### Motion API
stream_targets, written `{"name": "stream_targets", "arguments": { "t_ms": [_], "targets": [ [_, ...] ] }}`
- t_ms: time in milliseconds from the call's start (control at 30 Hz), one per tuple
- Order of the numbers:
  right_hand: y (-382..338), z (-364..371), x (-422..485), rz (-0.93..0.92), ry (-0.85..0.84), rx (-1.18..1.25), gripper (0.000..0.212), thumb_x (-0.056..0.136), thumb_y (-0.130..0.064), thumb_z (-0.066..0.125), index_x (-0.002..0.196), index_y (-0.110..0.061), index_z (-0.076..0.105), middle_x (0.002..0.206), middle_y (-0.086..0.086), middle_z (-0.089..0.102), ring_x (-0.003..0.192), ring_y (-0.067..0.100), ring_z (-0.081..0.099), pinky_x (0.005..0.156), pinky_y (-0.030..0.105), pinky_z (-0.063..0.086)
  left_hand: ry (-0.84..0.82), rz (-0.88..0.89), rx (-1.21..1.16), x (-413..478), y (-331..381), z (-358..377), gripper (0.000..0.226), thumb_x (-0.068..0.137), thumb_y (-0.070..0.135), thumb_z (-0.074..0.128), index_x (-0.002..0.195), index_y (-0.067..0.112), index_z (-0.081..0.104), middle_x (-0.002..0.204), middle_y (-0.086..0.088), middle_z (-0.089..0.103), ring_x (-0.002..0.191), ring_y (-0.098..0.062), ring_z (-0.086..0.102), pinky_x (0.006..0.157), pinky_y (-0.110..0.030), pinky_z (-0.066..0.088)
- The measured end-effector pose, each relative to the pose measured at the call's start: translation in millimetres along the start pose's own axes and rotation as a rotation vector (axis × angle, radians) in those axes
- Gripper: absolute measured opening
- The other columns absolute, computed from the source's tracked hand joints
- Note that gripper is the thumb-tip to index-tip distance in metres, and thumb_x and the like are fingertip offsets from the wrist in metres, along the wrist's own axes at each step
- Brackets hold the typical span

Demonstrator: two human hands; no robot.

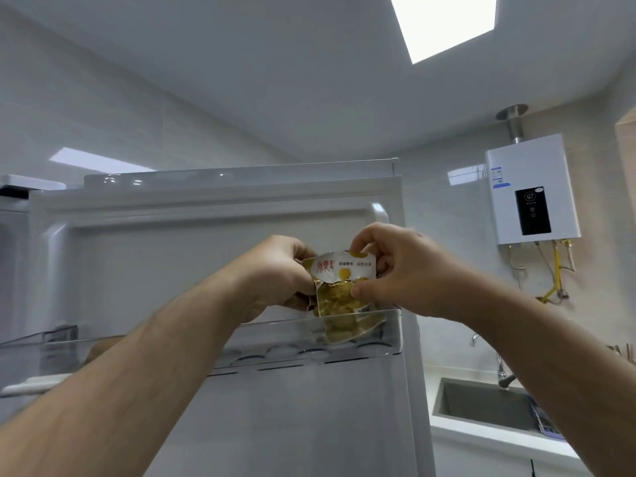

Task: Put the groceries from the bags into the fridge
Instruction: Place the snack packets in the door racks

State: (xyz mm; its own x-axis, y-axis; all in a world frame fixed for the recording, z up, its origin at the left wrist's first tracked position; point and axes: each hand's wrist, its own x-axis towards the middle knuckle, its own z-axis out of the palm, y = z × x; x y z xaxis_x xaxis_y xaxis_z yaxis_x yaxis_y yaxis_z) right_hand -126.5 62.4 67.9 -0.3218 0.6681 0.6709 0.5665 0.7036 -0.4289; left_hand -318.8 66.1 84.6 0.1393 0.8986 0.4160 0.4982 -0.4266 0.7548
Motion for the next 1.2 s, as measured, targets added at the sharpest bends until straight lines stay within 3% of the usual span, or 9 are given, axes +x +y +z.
{"name": "stream_targets", "arguments": {
  "t_ms": [167,267,433,567,700,867,1000,1100,1200],
  "targets": [
    [-4,-5,-2,-0.008,-0.054,-0.389,0.042,0.078,-0.045,0.077,0.115,-0.031,0.063,0.097,-0.020,0.053,0.083,0.003,0.054,0.075,0.019,0.052,-0.130,-0.086,-0.002,3,-1,2,0.036,0.080,-0.020,0.052,0.109,0.000,0.060,0.105,-0.025,0.068,0.087,-0.030,0.069,0.079,-0.039,0.058],
    [-6,-9,-1,-0.036,-0.050,-0.532,0.054,0.079,-0.054,0.072,0.128,-0.033,0.060,0.117,-0.016,0.058,0.090,0.001,0.047,0.077,0.016,0.039,-0.195,-0.165,-0.108,5,0,0,0.041,0.064,-0.008,0.051,0.106,-0.008,0.054,0.099,-0.024,0.056,0.087,-0.032,0.055,0.081,-0.037,0.051],
    [1,-8,6,-0.049,-0.072,-0.433,0.054,0.077,-0.051,0.074,0.128,-0.037,0.060,0.083,-0.032,0.043,0.067,-0.010,0.047,0.055,0.007,0.033,-0.256,-0.133,-0.045,5,-2,1,0.040,0.074,0.016,0.079,0.108,0.012,0.059,0.105,-0.014,0.070,0.094,-0.025,0.067,0.084,-0.038,0.053],
    [11,-6,13,-0.047,-0.128,-0.367,0.060,0.076,-0.051,0.075,0.132,-0.041,0.056,0.092,-0.029,0.049,0.067,-0.008,0.051,0.053,0.008,0.036,-0.150,-0.096,0.088,13,-9,6,0.041,0.080,0.002,0.074,0.114,0.016,0.056,0.105,-0.011,0.069,0.096,-0.025,0.070,0.085,-0.041,0.057],
    [19,-4,18,-0.060,-0.142,-0.368,0.063,0.076,-0.051,0.074,0.134,-0.044,0.051,0.093,-0.031,0.047,0.068,-0.006,0.045,0.061,0.010,0.033,-0.225,-0.102,0.204,16,-8,7,0.030,0.089,0.006,0.065,0.116,0.015,0.059,0.107,-0.011,0.069,0.095,-0.024,0.069,0.084,-0.040,0.058],
    [18,-4,24,-0.077,-0.221,-0.391,0.061,0.081,-0.049,0.072,0.137,-0.040,0.051,0.118,-0.023,0.061,0.094,-0.001,0.059,0.078,0.011,0.048,-0.229,-0.159,0.258,15,-10,16,0.010,0.094,0.010,0.060,0.102,0.014,0.058,0.081,-0.009,0.063,0.063,-0.014,0.060,0.064,-0.029,0.058],
    [15,-4,23,-0.047,-0.301,-0.366,0.049,0.086,-0.042,0.070,0.133,-0.035,0.057,0.103,-0.024,0.060,0.085,-0.002,0.062,0.063,0.007,0.050,-0.212,-0.196,0.318,13,-7,17,0.010,0.094,0.016,0.061,0.088,0.015,0.052,0.068,-0.008,0.061,0.055,-0.014,0.054,0.058,-0.027,0.055],
    [17,-4,22,-0.049,-0.299,-0.340,0.038,0.087,-0.039,0.069,0.124,-0.036,0.064,0.106,-0.025,0.064,0.084,0.003,0.066,0.060,0.016,0.056,-0.232,-0.185,0.361,10,-5,17,0.013,0.092,0.019,0.064,0.104,0.015,0.060,0.079,-0.008,0.068,0.064,-0.017,0.062,0.070,-0.035,0.059],
    [17,-4,21,-0.058,-0.250,-0.341,0.037,0.085,-0.040,0.071,0.121,-0.035,0.065,0.104,-0.026,0.062,0.076,-0.005,0.061,0.055,0.008,0.048,-0.192,-0.107,0.430,9,-5,15,0.030,0.089,0.028,0.068,0.118,0.023,0.064,0.084,0.002,0.067,0.067,-0.012,0.062,0.067,-0.028,0.059]
  ]
}}
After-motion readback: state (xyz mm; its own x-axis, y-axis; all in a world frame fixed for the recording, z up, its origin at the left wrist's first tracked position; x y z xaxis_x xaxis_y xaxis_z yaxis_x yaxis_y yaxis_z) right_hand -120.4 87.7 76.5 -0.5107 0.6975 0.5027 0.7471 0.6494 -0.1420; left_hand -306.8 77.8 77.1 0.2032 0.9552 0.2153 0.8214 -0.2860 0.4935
